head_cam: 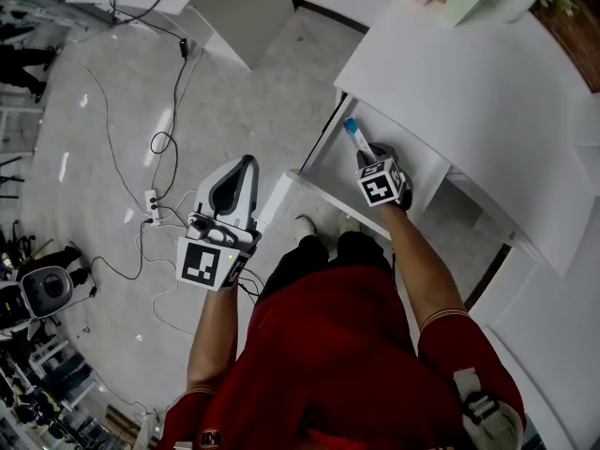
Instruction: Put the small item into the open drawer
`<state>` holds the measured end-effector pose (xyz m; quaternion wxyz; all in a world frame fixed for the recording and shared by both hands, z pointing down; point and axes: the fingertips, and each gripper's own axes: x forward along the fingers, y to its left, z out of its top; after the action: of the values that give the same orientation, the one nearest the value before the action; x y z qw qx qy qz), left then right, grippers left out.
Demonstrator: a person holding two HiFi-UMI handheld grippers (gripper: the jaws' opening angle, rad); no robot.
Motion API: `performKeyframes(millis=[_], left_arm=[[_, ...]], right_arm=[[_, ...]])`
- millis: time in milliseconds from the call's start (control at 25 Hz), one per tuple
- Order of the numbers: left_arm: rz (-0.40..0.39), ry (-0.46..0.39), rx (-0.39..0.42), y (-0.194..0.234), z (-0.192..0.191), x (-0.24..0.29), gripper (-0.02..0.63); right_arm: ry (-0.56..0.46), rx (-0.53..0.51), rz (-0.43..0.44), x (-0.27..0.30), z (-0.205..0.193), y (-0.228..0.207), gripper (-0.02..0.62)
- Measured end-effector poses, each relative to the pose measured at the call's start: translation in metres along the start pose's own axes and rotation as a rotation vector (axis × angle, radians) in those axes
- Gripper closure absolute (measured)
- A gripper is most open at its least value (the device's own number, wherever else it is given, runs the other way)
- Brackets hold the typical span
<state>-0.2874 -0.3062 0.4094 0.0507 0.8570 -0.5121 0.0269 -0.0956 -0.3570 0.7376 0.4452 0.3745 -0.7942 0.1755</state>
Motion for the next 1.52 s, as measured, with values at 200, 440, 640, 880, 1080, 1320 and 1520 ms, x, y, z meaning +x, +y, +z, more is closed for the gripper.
performKeyframes(millis=[200,440,640,880,1080,1320,1520], left_arm=[[-0.018,-0.001,-0.005,-0.005,-0.004,0.008,0.606],[-0.054,-0.014,-0.007,-0.019,-0.006,0.016,0.606],[-0.088,-0.034,-0.002,-0.029,-0.001,0.018,0.606],[-0.140,-0.068,0.001,-0.046,0.009,0.020,0.606],[-0.178,-0.096,0.000,-0.061,0.018,0.019,0.606],[-0.228,-0.131,-0.001,-0.081,0.031,0.015,0.606],[-0.282,-0.151,0.001,-0.103,0.041,0.014,0.606]], right_arm=[[-0.025,0.000,0.018,-0.004,0.005,0.002,0.440],[-0.101,-0.034,0.020,-0.026,0.022,0.004,0.439],[-0.209,-0.056,0.005,-0.065,0.049,0.005,0.451],[-0.349,-0.052,-0.033,-0.130,0.075,0.005,0.476],[-0.462,-0.023,-0.060,-0.183,0.092,0.004,0.505],[-0.591,-0.001,-0.094,-0.247,0.111,0.006,0.548],[-0.682,0.002,-0.101,-0.289,0.125,0.016,0.563]])
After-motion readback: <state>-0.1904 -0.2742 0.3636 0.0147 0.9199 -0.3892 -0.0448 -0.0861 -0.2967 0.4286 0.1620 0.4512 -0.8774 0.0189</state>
